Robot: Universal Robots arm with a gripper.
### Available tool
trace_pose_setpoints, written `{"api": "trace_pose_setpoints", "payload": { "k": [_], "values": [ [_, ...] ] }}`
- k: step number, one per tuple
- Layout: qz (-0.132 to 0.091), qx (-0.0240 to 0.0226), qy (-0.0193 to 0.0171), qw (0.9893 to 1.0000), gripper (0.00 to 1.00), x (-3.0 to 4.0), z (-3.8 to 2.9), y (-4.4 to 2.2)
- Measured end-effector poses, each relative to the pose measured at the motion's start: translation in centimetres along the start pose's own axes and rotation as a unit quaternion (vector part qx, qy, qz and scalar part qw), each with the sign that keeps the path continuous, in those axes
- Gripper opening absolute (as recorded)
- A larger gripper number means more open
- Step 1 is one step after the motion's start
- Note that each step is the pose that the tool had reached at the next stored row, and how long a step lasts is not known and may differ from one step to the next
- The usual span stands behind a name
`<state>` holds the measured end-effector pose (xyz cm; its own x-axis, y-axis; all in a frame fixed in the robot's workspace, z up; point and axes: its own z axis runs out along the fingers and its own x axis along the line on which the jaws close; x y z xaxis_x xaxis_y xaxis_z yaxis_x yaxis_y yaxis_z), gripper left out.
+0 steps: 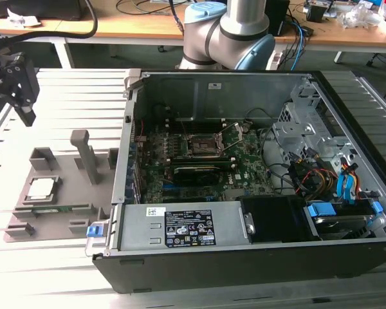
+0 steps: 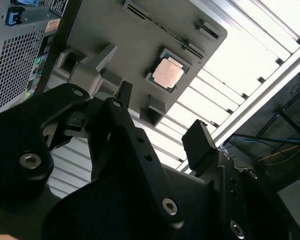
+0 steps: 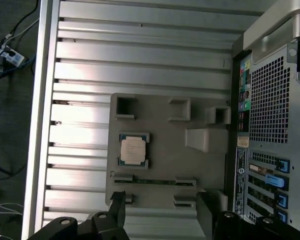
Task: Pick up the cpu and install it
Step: 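Pick up the cpu and move it towards the insertion slot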
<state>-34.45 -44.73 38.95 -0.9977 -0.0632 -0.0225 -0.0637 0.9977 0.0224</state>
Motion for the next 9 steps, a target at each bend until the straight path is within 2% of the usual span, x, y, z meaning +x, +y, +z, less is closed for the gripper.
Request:
{"api": "trace_pose_setpoints", "payload": {
  "k": [2,5,9],
  "values": [
    [-0.001,0.0009,0.0000,1.0000,0.68,0.19,0.28,0.02],
    [-0.001,-0.0008,-0.0001,1.0000,0.68,0.64,1.18,0.02],
    [-0.001,-0.0009,-0.0001,1.0000,0.68,0.67,1.74,0.02]
  ]
}}
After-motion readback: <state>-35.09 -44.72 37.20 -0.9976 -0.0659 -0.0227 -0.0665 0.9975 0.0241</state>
